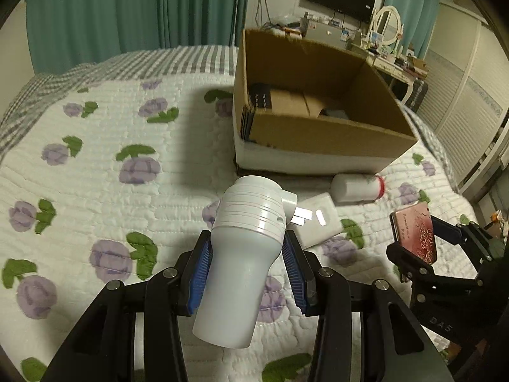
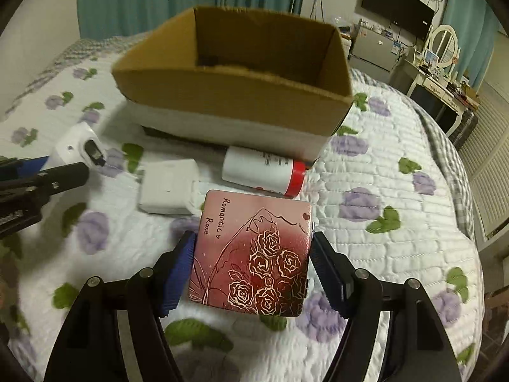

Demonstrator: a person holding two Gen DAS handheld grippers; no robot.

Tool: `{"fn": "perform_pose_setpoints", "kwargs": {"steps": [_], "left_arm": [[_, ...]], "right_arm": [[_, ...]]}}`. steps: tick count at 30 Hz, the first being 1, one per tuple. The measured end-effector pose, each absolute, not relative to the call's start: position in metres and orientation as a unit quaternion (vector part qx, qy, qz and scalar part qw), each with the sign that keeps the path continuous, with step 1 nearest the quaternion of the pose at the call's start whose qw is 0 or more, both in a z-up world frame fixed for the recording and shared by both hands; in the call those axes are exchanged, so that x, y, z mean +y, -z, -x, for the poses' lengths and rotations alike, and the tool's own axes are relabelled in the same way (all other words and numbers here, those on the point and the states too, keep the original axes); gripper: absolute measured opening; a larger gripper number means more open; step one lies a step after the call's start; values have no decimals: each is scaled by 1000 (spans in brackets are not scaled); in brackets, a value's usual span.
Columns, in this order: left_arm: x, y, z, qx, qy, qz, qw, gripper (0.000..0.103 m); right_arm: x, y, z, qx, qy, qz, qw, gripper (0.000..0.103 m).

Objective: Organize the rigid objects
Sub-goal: 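Carry the hair dryer and pink card case into the box and release both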

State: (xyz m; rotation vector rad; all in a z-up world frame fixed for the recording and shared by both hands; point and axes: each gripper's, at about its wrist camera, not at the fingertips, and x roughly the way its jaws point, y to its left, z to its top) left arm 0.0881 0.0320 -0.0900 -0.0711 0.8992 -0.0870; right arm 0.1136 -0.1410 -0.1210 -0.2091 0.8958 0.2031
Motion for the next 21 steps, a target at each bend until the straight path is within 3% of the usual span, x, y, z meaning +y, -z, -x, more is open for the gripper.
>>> {"fn": "perform_pose_setpoints", "kwargs": {"steps": [12, 21], "left_arm": [[20, 16, -112, 387, 57, 37, 919, 45], [-14, -6, -194, 350, 80, -19, 933, 45]], "right_arm": [[-150, 1, -154, 328, -122, 95, 932, 72], [-147, -37, -228, 289, -117, 98, 945, 72]]}}
